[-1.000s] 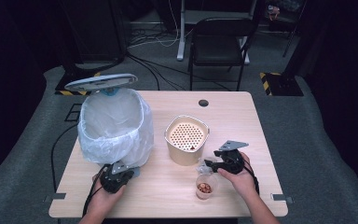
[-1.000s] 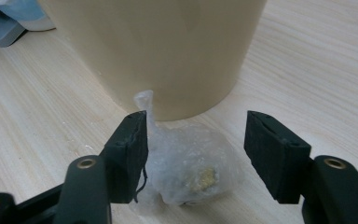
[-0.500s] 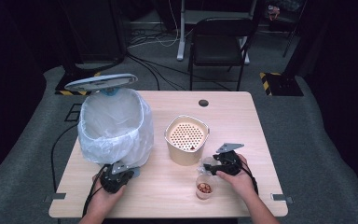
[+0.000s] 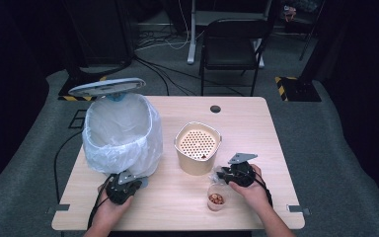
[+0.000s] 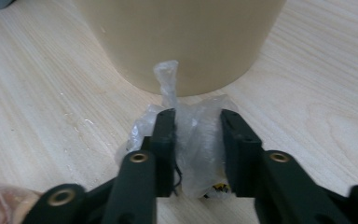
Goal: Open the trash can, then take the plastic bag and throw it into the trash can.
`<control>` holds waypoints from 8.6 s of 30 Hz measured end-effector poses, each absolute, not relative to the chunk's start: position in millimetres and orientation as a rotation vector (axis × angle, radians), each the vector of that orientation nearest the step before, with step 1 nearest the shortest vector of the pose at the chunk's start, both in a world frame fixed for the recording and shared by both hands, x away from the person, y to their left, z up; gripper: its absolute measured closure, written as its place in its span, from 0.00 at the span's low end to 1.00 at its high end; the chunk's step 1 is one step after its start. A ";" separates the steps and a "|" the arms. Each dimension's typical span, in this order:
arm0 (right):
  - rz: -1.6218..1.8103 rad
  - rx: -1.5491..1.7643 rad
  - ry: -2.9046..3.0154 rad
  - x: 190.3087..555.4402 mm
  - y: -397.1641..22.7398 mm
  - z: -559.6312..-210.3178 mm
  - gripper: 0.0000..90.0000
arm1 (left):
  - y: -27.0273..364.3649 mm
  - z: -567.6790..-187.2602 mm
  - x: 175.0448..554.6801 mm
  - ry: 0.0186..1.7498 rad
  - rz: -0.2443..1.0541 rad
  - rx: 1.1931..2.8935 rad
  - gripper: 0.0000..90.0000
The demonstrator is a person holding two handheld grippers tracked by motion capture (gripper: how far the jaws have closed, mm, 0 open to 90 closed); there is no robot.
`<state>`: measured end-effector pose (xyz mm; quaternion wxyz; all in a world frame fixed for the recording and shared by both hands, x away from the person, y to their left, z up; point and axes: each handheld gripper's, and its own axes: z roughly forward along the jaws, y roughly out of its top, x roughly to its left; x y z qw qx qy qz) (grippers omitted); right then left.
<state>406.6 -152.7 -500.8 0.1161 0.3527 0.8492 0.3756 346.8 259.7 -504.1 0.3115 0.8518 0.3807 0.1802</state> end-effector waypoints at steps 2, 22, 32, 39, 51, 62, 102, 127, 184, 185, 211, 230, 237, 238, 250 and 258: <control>1.114 1.049 2.482 406.3 -154.1 -499.3 0.87 | 257.5 -505.6 345.7 1.031 0.465 2.209 1.00; 1.085 1.058 2.440 403.5 -169.2 -476.0 0.97 | 262.1 -501.9 350.6 0.934 0.500 2.297 1.00; 1.094 1.101 2.440 403.0 -182.4 -456.9 0.97 | 257.2 -504.5 346.3 1.029 0.460 2.221 1.00; 1.123 1.061 2.437 403.3 -179.3 -429.7 0.97 | 257.1 -504.7 346.6 1.024 0.463 2.223 1.00; 1.155 0.990 2.450 405.6 -172.7 -387.6 0.97 | 258.7 -503.6 347.1 1.004 0.482 2.254 1.00; 1.150 0.940 2.484 412.6 -162.4 -356.4 0.97 | 257.3 -504.2 346.4 1.028 0.457 2.226 1.00; 1.333 0.612 2.544 423.7 -55.2 -273.2 0.96 | 258.8 -503.7 347.5 1.013 0.478 2.251 1.00; 1.408 0.507 2.530 439.3 -3.8 -262.0 0.95 | 258.4 -503.9 347.0 1.026 0.473 2.244 1.00; 1.452 0.409 2.510 452.6 75.4 -266.9 0.95 | 258.4 -503.8 346.1 1.043 0.468 2.246 1.00; 1.449 0.407 2.510 452.6 77.8 -267.3 0.95 | 258.4 -503.8 346.0 1.043 0.467 2.246 1.00; 1.423 0.408 2.498 441.4 83.7 -271.2 0.65 | 258.4 -504.0 346.0 1.044 0.467 2.243 1.00; 1.424 0.475 2.432 434.1 10.2 -277.4 0.67 | 258.4 -504.3 346.8 1.033 0.471 2.237 1.00; 1.377 0.510 2.429 435.6 -8.6 -293.4 0.67 | 257.8 -504.7 345.7 1.051 0.467 2.223 1.00; 1.373 0.510 2.430 435.9 -11.1 -295.7 0.67 | 257.5 -504.9 345.4 1.059 0.464 2.218 1.00; 1.293 0.548 2.444 433.7 -36.1 -326.5 0.74 | 262.7 -502.7 351.0 0.932 0.497 2.286 1.00; 1.283 0.603 2.471 432.0 -48.4 -350.9 0.80 | 261.8 -503.3 350.4 0.944 0.492 2.270 1.00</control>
